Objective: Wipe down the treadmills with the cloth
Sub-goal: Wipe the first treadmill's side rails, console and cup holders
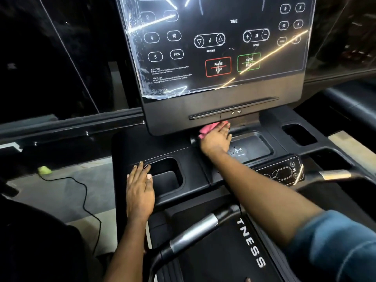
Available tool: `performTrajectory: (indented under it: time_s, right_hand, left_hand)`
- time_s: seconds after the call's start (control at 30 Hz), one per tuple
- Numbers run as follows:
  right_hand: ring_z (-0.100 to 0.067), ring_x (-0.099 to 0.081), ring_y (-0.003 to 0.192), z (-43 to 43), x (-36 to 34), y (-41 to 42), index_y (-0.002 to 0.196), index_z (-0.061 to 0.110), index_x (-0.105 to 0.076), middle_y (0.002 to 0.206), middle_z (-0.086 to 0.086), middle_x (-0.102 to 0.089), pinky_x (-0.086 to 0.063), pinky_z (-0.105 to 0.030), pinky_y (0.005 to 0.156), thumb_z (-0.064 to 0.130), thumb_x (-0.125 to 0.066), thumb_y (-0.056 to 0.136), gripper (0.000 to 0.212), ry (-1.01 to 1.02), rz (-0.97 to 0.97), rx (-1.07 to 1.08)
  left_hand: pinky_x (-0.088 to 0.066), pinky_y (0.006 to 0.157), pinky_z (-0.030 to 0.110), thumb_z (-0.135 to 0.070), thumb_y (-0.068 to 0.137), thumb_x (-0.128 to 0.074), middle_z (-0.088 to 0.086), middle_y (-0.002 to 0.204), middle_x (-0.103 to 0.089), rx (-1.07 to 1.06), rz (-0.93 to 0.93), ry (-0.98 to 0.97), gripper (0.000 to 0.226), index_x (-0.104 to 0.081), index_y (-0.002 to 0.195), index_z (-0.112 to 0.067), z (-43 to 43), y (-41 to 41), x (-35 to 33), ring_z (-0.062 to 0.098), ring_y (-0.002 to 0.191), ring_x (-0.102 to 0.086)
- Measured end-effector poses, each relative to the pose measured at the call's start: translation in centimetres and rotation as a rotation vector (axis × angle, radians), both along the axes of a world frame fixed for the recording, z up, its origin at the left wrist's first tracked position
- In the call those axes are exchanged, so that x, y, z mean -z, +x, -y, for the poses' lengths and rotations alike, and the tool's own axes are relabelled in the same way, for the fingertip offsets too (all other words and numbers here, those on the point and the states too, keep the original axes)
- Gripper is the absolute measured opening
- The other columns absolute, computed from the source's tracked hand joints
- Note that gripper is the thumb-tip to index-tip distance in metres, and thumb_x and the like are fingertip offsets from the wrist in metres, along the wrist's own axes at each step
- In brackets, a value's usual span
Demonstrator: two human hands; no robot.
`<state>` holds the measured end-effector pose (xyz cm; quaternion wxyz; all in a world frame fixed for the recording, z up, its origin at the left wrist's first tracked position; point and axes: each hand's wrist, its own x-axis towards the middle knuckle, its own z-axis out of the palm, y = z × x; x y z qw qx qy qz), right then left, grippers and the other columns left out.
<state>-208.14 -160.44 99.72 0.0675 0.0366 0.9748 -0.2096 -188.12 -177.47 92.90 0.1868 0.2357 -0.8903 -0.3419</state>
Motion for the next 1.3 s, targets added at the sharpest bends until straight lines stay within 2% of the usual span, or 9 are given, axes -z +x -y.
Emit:
performTrajectory:
  time_s: [0.3,0.47,0.57,0.7,0.77,0.83,0.9,0.97,1.3]
  right_hand:
    - [-0.034,0.003,0.156,-12.1,0.5,-12.7,0.160,-0.001,0.006,0.168,-0.021,0.006,-0.011,-0.054,0.125,0.059,-0.059,0.094,0.110,0.173,0.171,0.242]
    - [-0.040,-0.047,0.135,-5.5,-2.5,-3.1,0.138,0.008,-0.058,0.141,-0.024,-0.053,-0.044,-0.050,0.110,0.035,-0.045,0.088,0.059,0.370,0.048,-0.176]
    - [-0.038,-0.056,0.126,-1.7,-3.3,2.9,0.126,0.008,-0.065,0.128,-0.020,-0.063,-0.053,-0.044,0.100,0.022,-0.047,0.096,0.038,0.406,-0.002,-0.505]
    - [-0.035,-0.065,0.109,-1.6,-5.3,6.6,0.108,0.013,-0.069,0.112,-0.016,-0.070,-0.047,-0.039,0.092,0.038,-0.049,0.098,0.034,0.243,-0.158,-0.512]
    - [-0.034,-0.051,0.128,-2.2,-5.4,8.1,0.125,0.024,-0.063,0.132,-0.010,-0.063,-0.035,-0.046,0.104,0.045,-0.050,0.096,0.038,0.268,-0.298,-0.531]
    - [-0.037,-0.014,0.153,-2.3,-4.1,9.8,0.155,0.038,-0.033,0.166,-0.005,-0.026,-0.012,-0.060,0.118,0.056,-0.050,0.094,0.066,0.334,-0.154,-0.684]
    - [-0.038,0.022,0.153,-2.0,-2.0,11.0,0.160,0.044,0.002,0.170,0.003,0.014,0.008,-0.069,0.117,0.069,-0.040,0.094,0.082,0.408,0.078,-0.751]
    - [-0.037,0.038,0.146,-1.6,0.0,11.1,0.157,0.044,0.017,0.163,0.007,0.034,0.015,-0.071,0.114,0.072,-0.029,0.096,0.081,0.429,0.175,-0.731]
    - [-0.032,0.036,0.147,-3.9,-0.9,1.4,0.155,0.041,0.023,0.156,0.010,0.044,0.009,-0.065,0.120,0.051,-0.023,0.107,0.067,0.346,0.269,-0.500]
  left_hand:
    - [-0.003,0.127,0.035,-0.022,0.107,-0.039,-0.001,0.162,-0.033,-0.006,0.038,-0.062,0.042,-0.050,0.147,-0.016,-0.2,-0.6,-0.1,0.013,0.153,-0.020]
    - [-0.002,0.127,0.036,-0.029,0.107,-0.032,0.000,0.163,-0.032,-0.002,0.064,-0.080,0.047,-0.047,0.149,-0.017,-0.2,-0.8,0.1,0.014,0.153,-0.020]
    - [-0.001,0.127,0.036,-0.021,0.108,-0.038,0.000,0.163,-0.032,0.006,0.064,-0.056,0.043,-0.048,0.149,-0.016,-0.3,-0.7,-0.2,0.014,0.153,-0.019]
    - [-0.002,0.126,0.033,-0.025,0.107,-0.034,0.001,0.161,-0.035,0.052,0.033,-0.022,0.044,-0.052,0.146,-0.014,-0.3,-0.2,-0.3,0.015,0.152,-0.022]
    - [-0.002,0.126,0.033,-0.028,0.106,-0.032,0.002,0.160,-0.037,0.058,0.017,-0.014,0.046,-0.054,0.144,-0.014,-0.4,-0.2,-0.3,0.015,0.152,-0.024]
    - [-0.005,0.126,0.035,-0.019,0.107,-0.038,0.002,0.159,-0.039,0.047,0.000,0.001,0.040,-0.055,0.143,-0.013,-0.5,-0.3,-0.3,0.016,0.151,-0.026]
    - [-0.006,0.126,0.034,-0.018,0.107,-0.038,0.002,0.158,-0.040,0.041,-0.014,0.010,0.040,-0.056,0.142,-0.013,-0.4,-0.3,-0.2,0.016,0.150,-0.027]
    - [-0.007,0.126,0.034,-0.021,0.106,-0.036,0.001,0.157,-0.042,0.038,-0.029,0.022,0.042,-0.056,0.142,-0.014,-0.2,-0.3,0.1,0.016,0.150,-0.029]
    - [-0.012,0.126,0.030,-0.016,0.108,-0.038,-0.004,0.154,-0.046,-0.016,-0.068,0.103,0.038,-0.058,0.141,-0.017,0.1,-0.1,0.2,0.008,0.146,-0.031]
